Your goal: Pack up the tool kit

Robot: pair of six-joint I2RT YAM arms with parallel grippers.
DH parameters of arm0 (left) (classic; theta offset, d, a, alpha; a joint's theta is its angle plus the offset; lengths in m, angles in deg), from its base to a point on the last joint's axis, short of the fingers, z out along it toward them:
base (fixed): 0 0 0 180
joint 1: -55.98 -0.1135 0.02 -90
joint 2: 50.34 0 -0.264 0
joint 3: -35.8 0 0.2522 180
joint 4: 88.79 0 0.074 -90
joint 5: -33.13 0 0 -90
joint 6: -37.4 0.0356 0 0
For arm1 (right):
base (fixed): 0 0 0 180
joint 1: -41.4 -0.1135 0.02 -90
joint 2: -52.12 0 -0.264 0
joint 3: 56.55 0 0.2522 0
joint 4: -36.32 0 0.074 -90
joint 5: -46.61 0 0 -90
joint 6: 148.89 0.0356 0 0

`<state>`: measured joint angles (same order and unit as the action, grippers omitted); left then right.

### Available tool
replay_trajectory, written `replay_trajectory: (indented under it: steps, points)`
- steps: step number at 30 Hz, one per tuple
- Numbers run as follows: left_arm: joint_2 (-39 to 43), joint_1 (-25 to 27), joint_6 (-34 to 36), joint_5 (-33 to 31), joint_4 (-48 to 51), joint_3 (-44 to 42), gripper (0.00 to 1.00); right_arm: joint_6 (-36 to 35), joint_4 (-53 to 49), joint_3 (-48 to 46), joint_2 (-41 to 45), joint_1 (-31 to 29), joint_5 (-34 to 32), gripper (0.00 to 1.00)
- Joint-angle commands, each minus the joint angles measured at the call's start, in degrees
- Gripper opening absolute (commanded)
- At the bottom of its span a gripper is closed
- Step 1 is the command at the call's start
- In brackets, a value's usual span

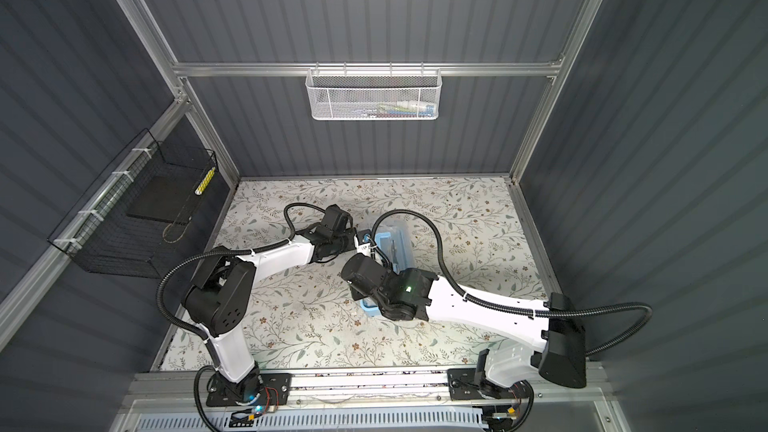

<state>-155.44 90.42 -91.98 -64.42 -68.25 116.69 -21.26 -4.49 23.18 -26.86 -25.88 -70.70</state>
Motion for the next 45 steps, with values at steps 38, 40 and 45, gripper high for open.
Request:
replay_trajectory:
  steps: [38,40,45]
  points:
    - [31.3,0.1,4.9,-4.6,-1.2,-20.1,1.0,-2.9,10.7,-14.3,14.4,8.7,10.2,0.45]
    - [36.6,0.1,6.7,-5.1,-5.7,-25.4,1.0,-3.3,12.3,-16.0,16.6,8.7,5.7,0.53]
    - [45.2,0.1,15.1,-0.6,-14.8,-32.4,1.0,-11.1,17.6,-19.1,17.8,8.8,3.3,0.71]
